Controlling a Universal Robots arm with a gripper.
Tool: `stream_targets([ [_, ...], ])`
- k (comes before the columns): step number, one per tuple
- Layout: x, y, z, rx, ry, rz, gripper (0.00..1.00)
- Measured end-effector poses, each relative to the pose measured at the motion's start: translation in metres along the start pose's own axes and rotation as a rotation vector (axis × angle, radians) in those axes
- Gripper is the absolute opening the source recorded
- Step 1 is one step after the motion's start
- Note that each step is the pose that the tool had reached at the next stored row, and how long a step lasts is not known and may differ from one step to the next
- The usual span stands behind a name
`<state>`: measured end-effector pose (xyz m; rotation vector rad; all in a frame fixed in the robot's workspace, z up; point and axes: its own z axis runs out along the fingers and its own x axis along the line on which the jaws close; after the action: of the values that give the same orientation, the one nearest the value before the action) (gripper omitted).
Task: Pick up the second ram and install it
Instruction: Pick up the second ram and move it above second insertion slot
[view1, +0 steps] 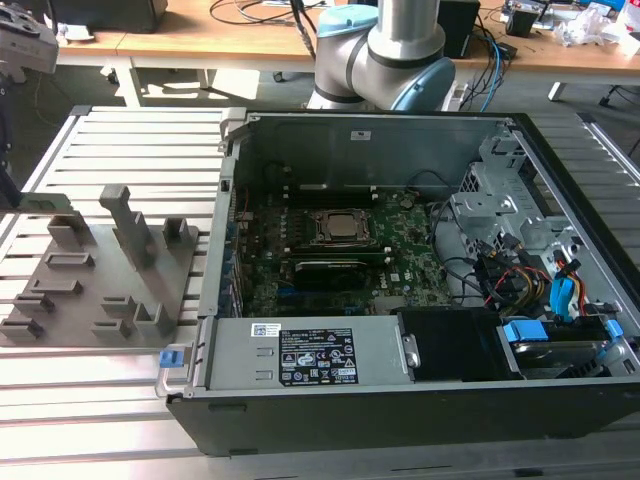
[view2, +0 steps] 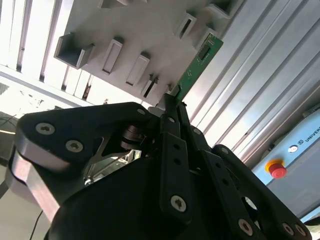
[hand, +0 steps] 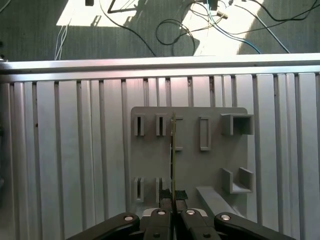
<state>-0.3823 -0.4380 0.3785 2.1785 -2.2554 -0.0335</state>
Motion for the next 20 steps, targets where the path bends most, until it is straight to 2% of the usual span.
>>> stream_targets([
  [2, -0.0003, 0.0002, -0.0111, 0.0, 0.0, 0.0, 0.14],
  [5, -0.0006, 0.0005, -0.0223, 0.0001, -0.0001, 0.0, 0.14],
  [14, -0.0006, -0.0001, -0.023, -0.0002, 0.0, 0.0, 0.14],
  [18, -0.0012, -0.0188, -0.0232, 0.0001, -0.0001, 0.0, 0.14],
  [20, -0.0019, -0.0373, -0.0236, 0.0, 0.0, 0.0, 0.14],
])
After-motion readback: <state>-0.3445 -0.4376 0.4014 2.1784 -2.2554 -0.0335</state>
